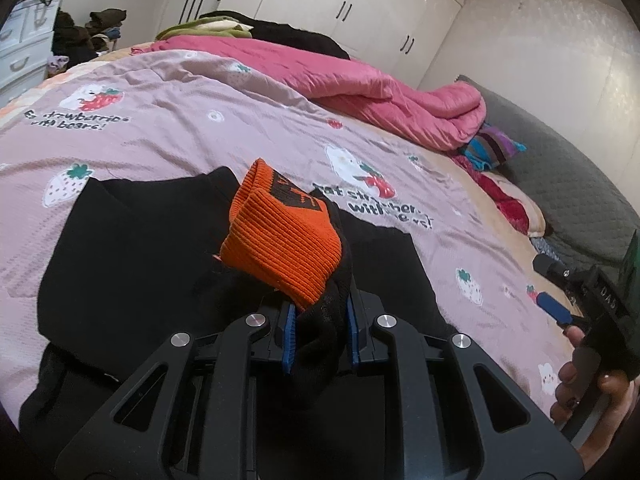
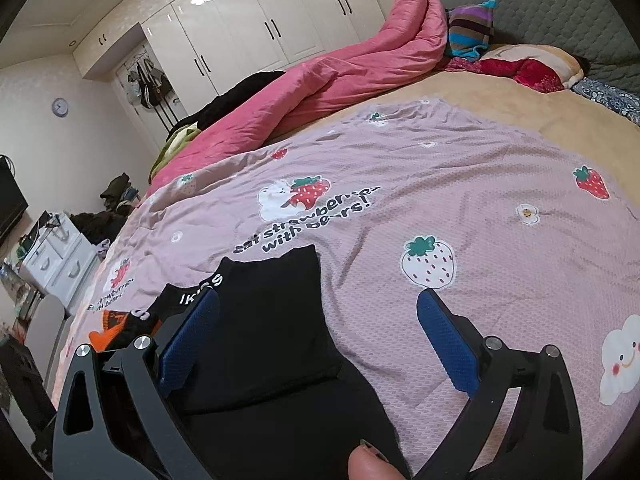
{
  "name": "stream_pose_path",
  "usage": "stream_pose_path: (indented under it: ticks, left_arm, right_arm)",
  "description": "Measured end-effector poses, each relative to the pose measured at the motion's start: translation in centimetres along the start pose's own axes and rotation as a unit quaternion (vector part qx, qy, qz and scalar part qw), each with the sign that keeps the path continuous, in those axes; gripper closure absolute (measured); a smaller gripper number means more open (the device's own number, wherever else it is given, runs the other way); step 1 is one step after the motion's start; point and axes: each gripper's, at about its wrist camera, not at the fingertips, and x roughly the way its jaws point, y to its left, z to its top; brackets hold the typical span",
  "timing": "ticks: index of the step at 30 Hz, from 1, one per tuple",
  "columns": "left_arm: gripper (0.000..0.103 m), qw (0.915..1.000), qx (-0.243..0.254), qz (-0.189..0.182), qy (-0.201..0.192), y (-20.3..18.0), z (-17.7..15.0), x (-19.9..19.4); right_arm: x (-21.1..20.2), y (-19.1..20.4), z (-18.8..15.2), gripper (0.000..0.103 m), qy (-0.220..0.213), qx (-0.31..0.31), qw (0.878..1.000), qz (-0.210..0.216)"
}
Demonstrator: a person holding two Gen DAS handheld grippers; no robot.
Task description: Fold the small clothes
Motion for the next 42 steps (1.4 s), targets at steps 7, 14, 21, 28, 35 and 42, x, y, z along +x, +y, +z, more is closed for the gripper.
stream_pose_path:
  ticks: [7, 14, 21, 28, 35, 42]
  left_arm:
    - [0.084, 0.9995, 0.011, -0.008, 0.028, -0.9, -0.7, 1.2]
    - [0.061, 0.9985, 0.025, -0.029, 0.040, -1.6, -0.8, 1.1]
    - [0.037, 0.9996, 0.014, -0.005, 0.025, -0.2, 0.5, -0.4]
    - [0.009, 0.9926, 0.015, 0.119, -0.020, 3.2, 2.5, -2.6]
    - [0.009, 0.9876, -0.015, 0.155, -0.022, 6.7, 3.5, -3.7]
    - [0.009, 0.9818, -0.041, 0.181, -0.039, 9.4, 4.2, -5.5]
  right_arm:
    - [-0.1, -1.1, 0.2, 0.004, -0.002, 0.013, 1.000, -0.009]
    - [0.1, -0.9, 0.1, 0.004, 0.000, 0.009, 1.000, -0.013]
    - [1.7, 1.5, -0.9, 0.004, 0.039, -0.044, 0.998, 0.015]
    - [4.0, 6.6, -3.8, 0.006, 0.095, -0.121, 0.987, 0.036]
    - [6.7, 8.4, -6.9, 0.024, 0.147, -0.132, 0.980, 0.011]
    - [7.6, 9.2, -9.2, 0.052, 0.170, -0.155, 0.973, 0.006]
